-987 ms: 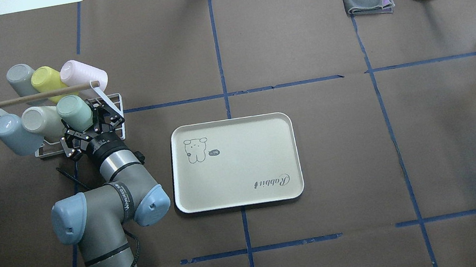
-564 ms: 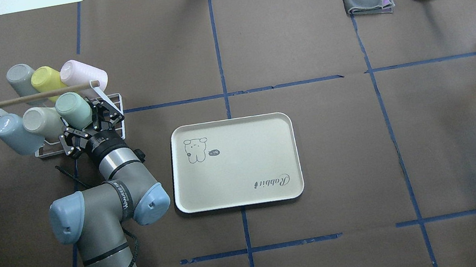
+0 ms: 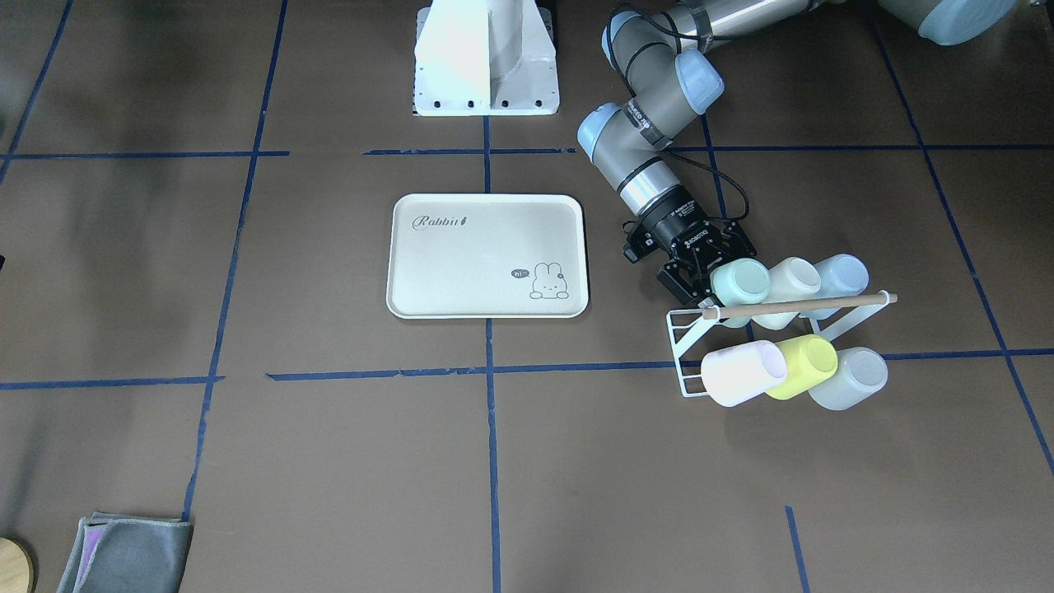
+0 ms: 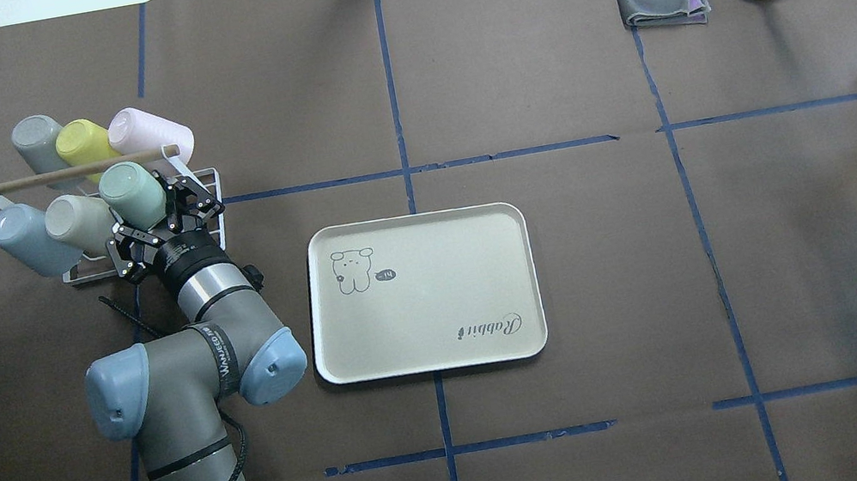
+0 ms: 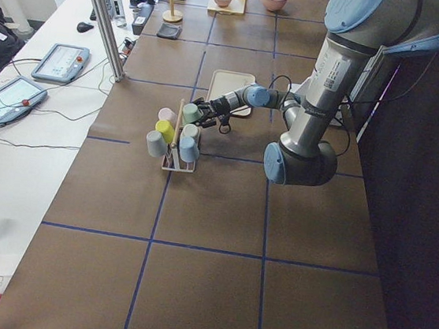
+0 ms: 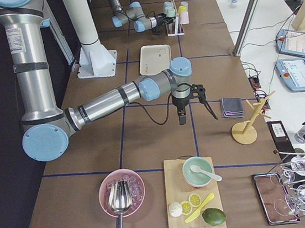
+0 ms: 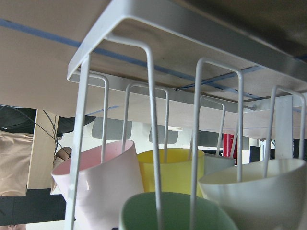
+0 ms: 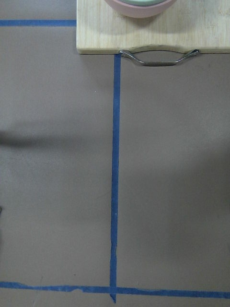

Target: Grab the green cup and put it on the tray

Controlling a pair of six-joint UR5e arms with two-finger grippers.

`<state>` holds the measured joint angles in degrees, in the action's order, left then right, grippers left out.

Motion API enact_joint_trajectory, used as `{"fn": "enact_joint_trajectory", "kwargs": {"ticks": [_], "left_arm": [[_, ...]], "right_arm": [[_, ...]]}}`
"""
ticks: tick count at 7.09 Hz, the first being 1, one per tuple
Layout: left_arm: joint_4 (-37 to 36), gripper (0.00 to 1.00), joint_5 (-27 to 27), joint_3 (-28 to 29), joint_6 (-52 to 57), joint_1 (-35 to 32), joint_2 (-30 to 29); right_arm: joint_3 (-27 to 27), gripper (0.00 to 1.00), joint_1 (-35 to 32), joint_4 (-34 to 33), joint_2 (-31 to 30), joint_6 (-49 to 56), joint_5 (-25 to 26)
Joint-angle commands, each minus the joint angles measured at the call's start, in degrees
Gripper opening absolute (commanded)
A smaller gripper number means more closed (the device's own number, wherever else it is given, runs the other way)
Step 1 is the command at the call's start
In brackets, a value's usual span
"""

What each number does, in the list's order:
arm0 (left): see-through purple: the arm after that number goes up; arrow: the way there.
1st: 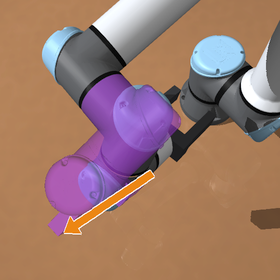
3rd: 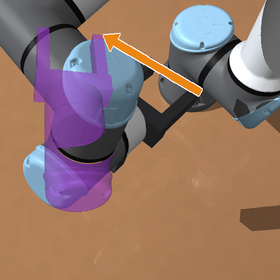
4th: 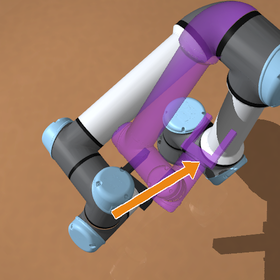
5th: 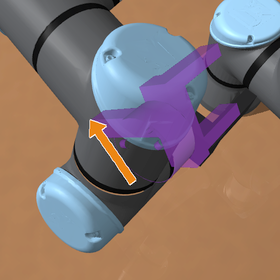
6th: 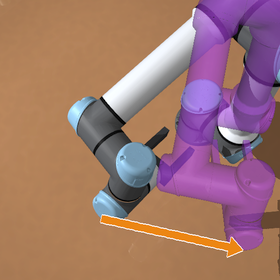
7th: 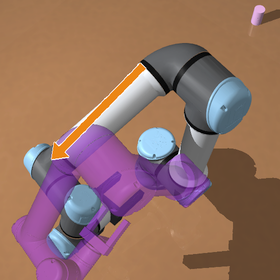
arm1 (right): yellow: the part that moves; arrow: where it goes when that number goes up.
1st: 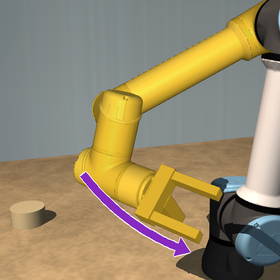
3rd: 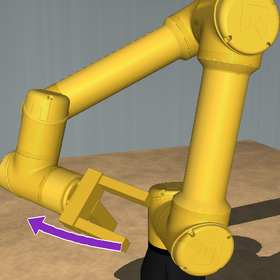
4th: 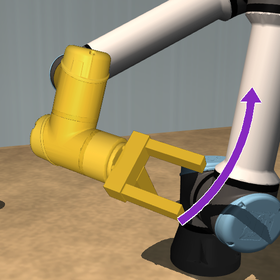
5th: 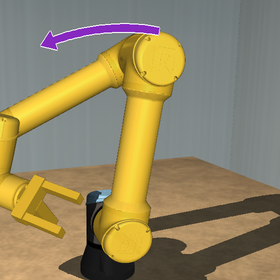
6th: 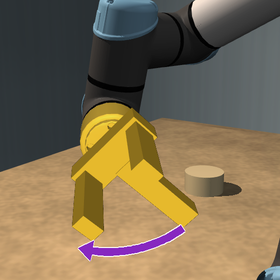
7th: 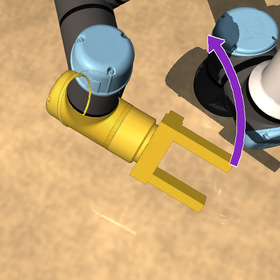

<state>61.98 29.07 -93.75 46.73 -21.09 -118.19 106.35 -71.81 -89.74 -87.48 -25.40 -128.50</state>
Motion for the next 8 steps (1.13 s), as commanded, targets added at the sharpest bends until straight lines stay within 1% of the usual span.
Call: {"fn": "enact_joint_trajectory", "kwargs": {"ticks": [1, 5, 8], "left_arm": [[-0.01, 0.4, -0.24, -0.98, -0.06, 0.0, 0.24], [-1.42, 0.4, -1.21, -4.59, 0.03, -0.09, 0.94], [-1.42, 0.41, -2.26, -5.21, 0.03, -0.18, 1.03]], "right_arm": [[-0.27, 1.0, 0.0, 0.0, 0.2, 0.0, 0.0], [-0.27, 1.0, 0.0, 0.0, 0.2, 0.0, -0.09], [-0.35, 1.0, 0.0, 0.0, 0.2, 0.0, -0.09]]}}
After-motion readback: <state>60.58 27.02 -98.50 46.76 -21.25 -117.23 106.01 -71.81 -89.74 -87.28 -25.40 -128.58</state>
